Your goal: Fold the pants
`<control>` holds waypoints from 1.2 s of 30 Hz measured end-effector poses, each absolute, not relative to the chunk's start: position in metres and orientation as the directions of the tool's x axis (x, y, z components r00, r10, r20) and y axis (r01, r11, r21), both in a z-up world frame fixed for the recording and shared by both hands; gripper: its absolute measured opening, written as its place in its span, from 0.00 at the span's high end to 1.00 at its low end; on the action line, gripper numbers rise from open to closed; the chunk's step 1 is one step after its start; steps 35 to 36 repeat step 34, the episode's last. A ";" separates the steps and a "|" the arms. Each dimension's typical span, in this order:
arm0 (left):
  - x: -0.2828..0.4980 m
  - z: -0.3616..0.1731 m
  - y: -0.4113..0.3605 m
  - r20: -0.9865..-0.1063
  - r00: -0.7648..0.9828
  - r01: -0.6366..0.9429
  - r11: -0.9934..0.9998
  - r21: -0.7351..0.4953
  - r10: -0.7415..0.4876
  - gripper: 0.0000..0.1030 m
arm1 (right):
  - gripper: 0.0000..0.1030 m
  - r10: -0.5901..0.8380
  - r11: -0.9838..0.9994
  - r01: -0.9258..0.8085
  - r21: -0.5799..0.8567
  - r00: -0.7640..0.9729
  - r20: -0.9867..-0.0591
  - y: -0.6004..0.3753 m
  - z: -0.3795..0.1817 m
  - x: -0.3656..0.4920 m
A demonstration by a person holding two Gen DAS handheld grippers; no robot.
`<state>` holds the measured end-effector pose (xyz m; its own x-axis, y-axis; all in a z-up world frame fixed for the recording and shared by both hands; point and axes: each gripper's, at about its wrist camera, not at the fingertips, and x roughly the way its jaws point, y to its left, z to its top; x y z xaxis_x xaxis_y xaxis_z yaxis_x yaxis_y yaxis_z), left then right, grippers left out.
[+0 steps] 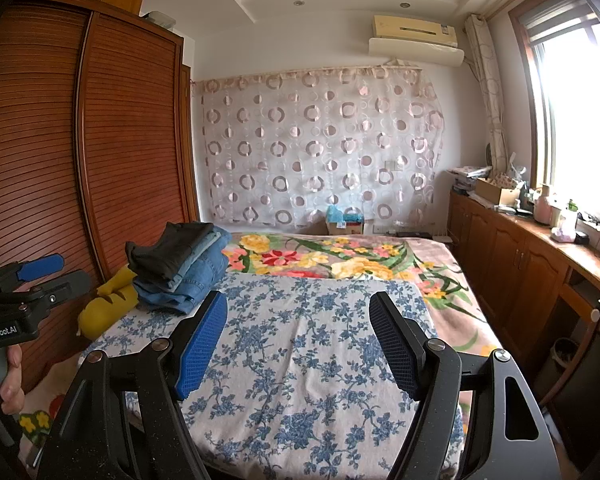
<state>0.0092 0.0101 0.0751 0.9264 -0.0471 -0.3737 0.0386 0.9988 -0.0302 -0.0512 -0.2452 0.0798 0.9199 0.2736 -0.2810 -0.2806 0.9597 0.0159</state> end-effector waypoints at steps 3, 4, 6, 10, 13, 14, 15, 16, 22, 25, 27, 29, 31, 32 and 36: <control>0.009 0.075 0.010 -0.374 0.926 0.039 0.999 -0.030 -0.048 0.15 | 0.27 0.273 0.960 -0.280 0.016 0.920 -0.281 -0.245 0.080 -0.051; 0.009 0.075 0.010 -0.374 0.926 0.039 0.999 -0.029 -0.047 0.15 | 0.27 0.274 0.960 -0.281 0.016 0.920 -0.281 -0.245 0.079 -0.051; 0.009 0.075 0.010 -0.374 0.926 0.040 0.999 -0.030 -0.048 0.15 | 0.27 0.272 0.960 -0.279 0.015 0.920 -0.281 -0.245 0.079 -0.050; 0.008 0.075 0.010 -0.374 0.926 0.038 0.999 -0.030 -0.047 0.15 | 0.27 0.274 0.959 -0.282 0.015 0.920 -0.280 -0.244 0.079 -0.051; 0.009 0.075 0.010 -0.374 0.926 0.039 0.999 -0.029 -0.047 0.15 | 0.27 0.274 0.959 -0.282 0.015 0.920 -0.279 -0.244 0.079 -0.050; 0.009 0.075 0.010 -0.374 0.926 0.039 0.999 -0.029 -0.047 0.15 | 0.27 0.275 0.959 -0.282 0.015 0.920 -0.280 -0.244 0.079 -0.050; 0.009 0.075 0.010 -0.374 0.926 0.039 0.999 -0.029 -0.047 0.15 | 0.27 0.273 0.960 -0.281 0.014 0.920 -0.280 -0.244 0.078 -0.050; 0.008 0.075 0.010 -0.373 0.926 0.039 0.999 -0.030 -0.047 0.15 | 0.27 0.273 0.960 -0.280 0.014 0.921 -0.279 -0.244 0.078 -0.051; 0.009 0.075 0.010 -0.374 0.926 0.039 0.999 -0.030 -0.047 0.15 | 0.27 0.273 0.960 -0.280 0.013 0.921 -0.278 -0.244 0.078 -0.050; 0.008 0.075 0.010 -0.373 0.926 0.039 0.999 -0.030 -0.047 0.15 | 0.27 0.273 0.960 -0.281 0.013 0.921 -0.278 -0.244 0.078 -0.051; 0.009 0.075 0.010 -0.374 0.926 0.040 0.999 -0.030 -0.048 0.15 | 0.27 0.272 0.960 -0.280 0.013 0.921 -0.277 -0.244 0.078 -0.050; 0.009 0.075 0.010 -0.374 0.926 0.038 0.999 -0.029 -0.046 0.15 | 0.27 0.274 0.960 -0.281 0.014 0.921 -0.277 -0.243 0.078 -0.051; 0.009 0.075 0.010 -0.374 0.926 0.039 0.999 -0.030 -0.048 0.15 | 0.27 0.273 0.960 -0.280 0.014 0.921 -0.277 -0.243 0.078 -0.051; 0.009 0.075 0.010 -0.374 0.926 0.039 0.999 -0.030 -0.047 0.15 | 0.27 0.274 0.960 -0.281 0.014 0.921 -0.277 -0.243 0.078 -0.051; 0.009 0.075 0.010 -0.374 0.926 0.039 0.999 -0.030 -0.047 0.15 | 0.27 0.273 0.960 -0.280 0.014 0.921 -0.277 -0.243 0.078 -0.051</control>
